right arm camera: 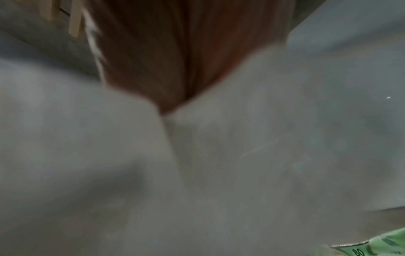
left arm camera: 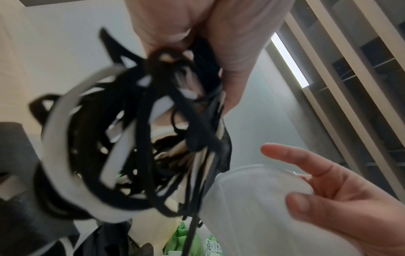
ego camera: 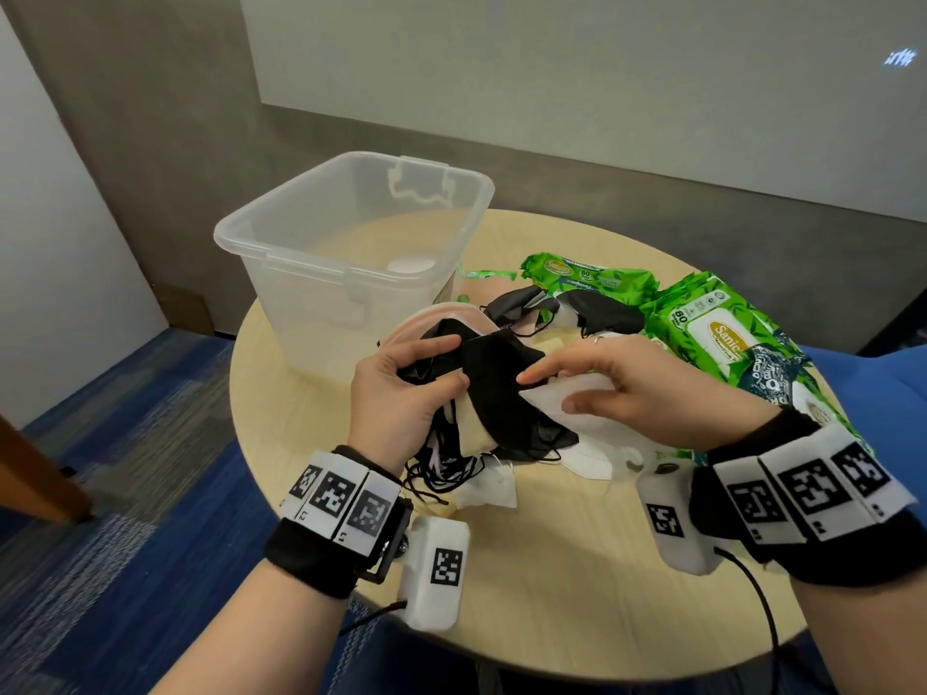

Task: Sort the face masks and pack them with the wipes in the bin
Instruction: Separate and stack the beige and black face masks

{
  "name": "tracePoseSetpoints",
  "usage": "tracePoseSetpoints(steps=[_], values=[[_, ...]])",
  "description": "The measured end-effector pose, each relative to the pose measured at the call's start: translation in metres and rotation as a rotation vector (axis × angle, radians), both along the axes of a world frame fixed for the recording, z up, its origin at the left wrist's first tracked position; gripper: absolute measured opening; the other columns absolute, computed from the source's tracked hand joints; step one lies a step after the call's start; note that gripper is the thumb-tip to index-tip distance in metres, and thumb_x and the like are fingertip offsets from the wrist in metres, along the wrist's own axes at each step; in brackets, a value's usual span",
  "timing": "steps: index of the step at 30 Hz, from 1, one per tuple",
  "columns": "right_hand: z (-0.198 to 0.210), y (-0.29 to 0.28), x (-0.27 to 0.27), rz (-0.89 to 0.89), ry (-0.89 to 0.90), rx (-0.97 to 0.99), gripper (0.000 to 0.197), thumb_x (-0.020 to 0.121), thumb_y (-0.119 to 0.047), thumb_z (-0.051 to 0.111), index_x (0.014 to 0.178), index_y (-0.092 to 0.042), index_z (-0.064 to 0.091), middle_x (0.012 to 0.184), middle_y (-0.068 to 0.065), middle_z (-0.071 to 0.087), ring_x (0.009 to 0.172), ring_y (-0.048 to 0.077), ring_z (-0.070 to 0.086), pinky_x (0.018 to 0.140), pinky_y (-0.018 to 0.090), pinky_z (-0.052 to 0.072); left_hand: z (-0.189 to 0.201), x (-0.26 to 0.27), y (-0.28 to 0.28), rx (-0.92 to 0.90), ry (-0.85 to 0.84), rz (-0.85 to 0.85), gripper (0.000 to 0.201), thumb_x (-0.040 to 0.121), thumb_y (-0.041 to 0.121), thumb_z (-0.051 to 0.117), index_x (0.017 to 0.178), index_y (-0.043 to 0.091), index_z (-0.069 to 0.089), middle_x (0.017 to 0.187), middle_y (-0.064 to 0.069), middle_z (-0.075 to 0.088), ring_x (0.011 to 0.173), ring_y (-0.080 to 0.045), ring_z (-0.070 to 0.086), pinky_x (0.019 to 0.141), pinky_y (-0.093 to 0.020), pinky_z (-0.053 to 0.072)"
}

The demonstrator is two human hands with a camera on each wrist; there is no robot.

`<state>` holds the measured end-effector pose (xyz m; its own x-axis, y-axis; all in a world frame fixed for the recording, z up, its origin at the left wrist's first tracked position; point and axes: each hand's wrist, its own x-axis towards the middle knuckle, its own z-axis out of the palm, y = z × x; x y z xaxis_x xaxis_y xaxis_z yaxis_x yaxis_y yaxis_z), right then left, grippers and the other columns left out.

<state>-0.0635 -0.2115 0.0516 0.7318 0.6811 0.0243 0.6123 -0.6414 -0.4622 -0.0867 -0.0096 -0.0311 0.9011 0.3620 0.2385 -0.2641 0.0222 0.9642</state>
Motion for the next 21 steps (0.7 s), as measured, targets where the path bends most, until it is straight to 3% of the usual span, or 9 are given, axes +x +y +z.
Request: tracePoseSetpoints(steps=[3,5,7,10,13,16,19,21], values=[[0.005,-0.003,-0.002,-0.021,0.034,0.036,0.050,0.078,-0.004,0.069,0.111,-0.040,0.059,0.076,-0.015,0.059,0.075,0.001,0.055,0.069,0.017,0.044,0.002,0.001,0.001,0.001,-0.007,-0.025,0.034,0.067,-0.006,0.076,0.086,0.021,0.072,0.109,0.015,0.064,0.103,0.006,0.059,0.092,-0.019,0.048],[0.012,-0.003,-0.008,-0.002,0.086,0.076,0.048,0.077,0.000,0.067,0.105,-0.039,0.062,0.076,-0.013,0.066,0.077,0.018,0.061,0.076,0.037,0.050,0.003,0.001,0.002,-0.017,-0.005,-0.038,0.033,0.067,-0.006,0.076,0.086,0.021,0.072,0.105,0.018,0.064,0.100,0.009,0.059,0.089,-0.016,0.049],[0.021,-0.003,-0.013,0.043,0.137,0.092,0.040,0.080,0.003,0.061,0.099,-0.032,0.065,0.079,-0.013,0.068,0.080,0.015,0.062,0.082,0.037,0.049,0.003,0.001,0.003,-0.020,-0.008,-0.045,0.033,0.067,-0.006,0.076,0.087,0.020,0.072,0.107,0.017,0.065,0.104,0.004,0.059,0.091,-0.019,0.049],[0.026,0.000,-0.014,0.089,0.170,0.063,0.038,0.088,0.006,0.044,0.096,-0.026,0.063,0.074,-0.012,0.062,0.079,0.010,0.058,0.081,0.033,0.049,0.004,0.000,0.002,-0.018,0.000,-0.058,0.033,0.068,-0.006,0.075,0.088,0.020,0.072,0.108,0.017,0.064,0.104,0.004,0.059,0.091,-0.019,0.049],[0.018,0.012,-0.009,0.090,0.033,-0.043,0.043,0.085,0.007,0.042,0.099,-0.031,0.060,0.091,-0.008,0.063,0.090,0.020,0.058,0.082,0.043,0.048,0.007,-0.002,-0.002,-0.038,0.000,-0.100,0.033,0.067,-0.009,0.075,0.086,0.019,0.073,0.106,0.013,0.066,0.100,0.002,0.062,0.087,-0.019,0.051],[0.005,0.024,-0.003,0.125,-0.120,-0.072,0.048,0.077,0.011,0.049,0.111,-0.022,0.059,0.108,-0.006,0.057,0.101,0.016,0.052,0.087,0.036,0.041,0.008,-0.004,-0.007,-0.005,-0.018,-0.138,0.034,0.067,-0.010,0.075,0.085,0.019,0.073,0.108,0.006,0.068,0.104,-0.007,0.063,0.092,-0.026,0.051],[-0.003,0.030,0.002,0.066,-0.191,0.060,0.048,0.072,0.009,0.062,0.114,-0.013,0.054,0.096,-0.007,0.047,0.080,0.004,0.045,0.072,0.017,0.035,0.010,-0.006,-0.010,0.046,-0.060,-0.190,0.033,0.066,-0.011,0.076,0.086,0.015,0.074,0.109,0.008,0.068,0.107,-0.002,0.061,0.093,-0.020,0.047],[-0.006,0.030,0.005,0.003,-0.189,0.131,0.051,0.069,0.009,0.065,0.112,-0.014,0.050,0.089,-0.002,0.050,0.074,0.006,0.048,0.067,0.009,0.035,0.011,-0.007,-0.009,0.040,-0.065,-0.215,0.033,0.065,-0.011,0.076,0.085,0.015,0.074,0.109,0.009,0.068,0.107,-0.002,0.061,0.093,-0.020,0.047]])
